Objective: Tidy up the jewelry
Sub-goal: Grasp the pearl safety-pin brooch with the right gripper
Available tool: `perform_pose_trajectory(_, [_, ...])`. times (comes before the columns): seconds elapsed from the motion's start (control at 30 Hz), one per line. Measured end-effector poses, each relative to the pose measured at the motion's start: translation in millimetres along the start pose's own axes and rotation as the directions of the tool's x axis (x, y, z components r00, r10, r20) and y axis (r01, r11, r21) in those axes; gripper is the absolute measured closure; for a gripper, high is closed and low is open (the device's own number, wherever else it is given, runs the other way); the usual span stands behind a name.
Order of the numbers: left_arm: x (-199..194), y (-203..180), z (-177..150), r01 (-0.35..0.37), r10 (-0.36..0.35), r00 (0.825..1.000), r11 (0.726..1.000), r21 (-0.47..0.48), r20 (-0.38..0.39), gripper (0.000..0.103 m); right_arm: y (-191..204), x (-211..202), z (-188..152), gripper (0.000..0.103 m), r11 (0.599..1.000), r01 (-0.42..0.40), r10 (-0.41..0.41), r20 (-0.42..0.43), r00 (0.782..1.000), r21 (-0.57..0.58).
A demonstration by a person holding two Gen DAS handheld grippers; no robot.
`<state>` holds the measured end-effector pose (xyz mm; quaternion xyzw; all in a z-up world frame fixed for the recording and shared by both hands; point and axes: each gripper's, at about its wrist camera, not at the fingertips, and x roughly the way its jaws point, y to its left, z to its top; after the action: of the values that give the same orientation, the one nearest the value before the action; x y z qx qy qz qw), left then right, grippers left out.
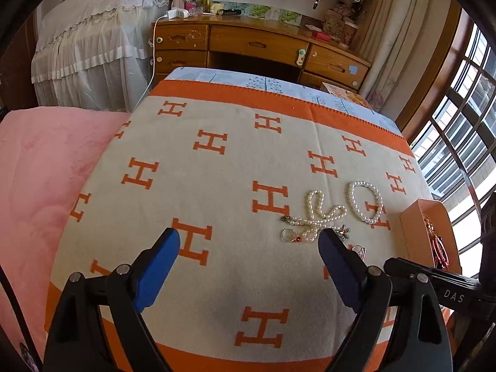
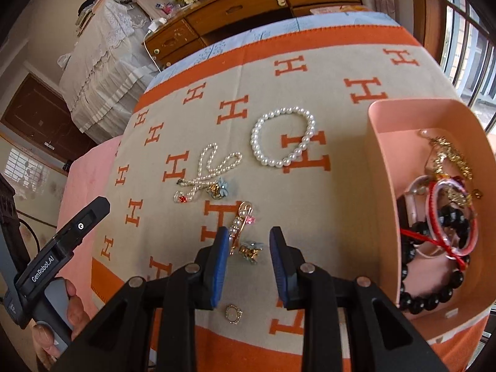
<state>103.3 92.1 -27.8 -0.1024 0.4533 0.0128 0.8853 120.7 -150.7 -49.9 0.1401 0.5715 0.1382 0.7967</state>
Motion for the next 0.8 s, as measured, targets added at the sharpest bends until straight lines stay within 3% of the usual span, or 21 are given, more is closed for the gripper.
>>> perform_pose_trajectory(0.3, [16,10,5,0.004,-0.005,1.0,1.0,-0.014,-0.029,0.013,11,44,12,0.076,0.999,-0.038,0.041,-0.134,0.99,0.029])
perform_pose_trajectory(0.4, [20,18,9,0.03,-0.031,0.999,0.999,-0.032,-0.044,0.013,20,48,17,0.076,1.0,-0.007,0.006,-0.129,0.992,-0.006])
perform_pose_trajectory(0.53, [25,23,17,0.108,-0.108,0.992,0.994,-0.002,-0.067,0.013,43,52,11,0.091,0.978,0.119,-0.132,-0.07,0.989,-0.17])
perform_pose_trajectory(0.67, [34,6,20,0.167,-0.152,0.984,0.972,0.164,-0.097,0.013,45,49,4,0.092,0.965,0.132,-0.142,-0.03,0.989,-0.227])
perform_pose_trajectory(0.73, [38,-10,16,0.178,-0.154,0.983,0.933,0.312,-0.1,0.013,35,44,2,0.094,0.978,0.087,-0.096,-0.038,0.995,-0.189])
perform_pose_trajectory(0.8, [45,-28,8,0.163,-0.131,0.986,0.872,0.462,-0.1,0.013,24,40,-1,0.102,0.988,0.033,-0.04,-0.046,0.998,-0.151])
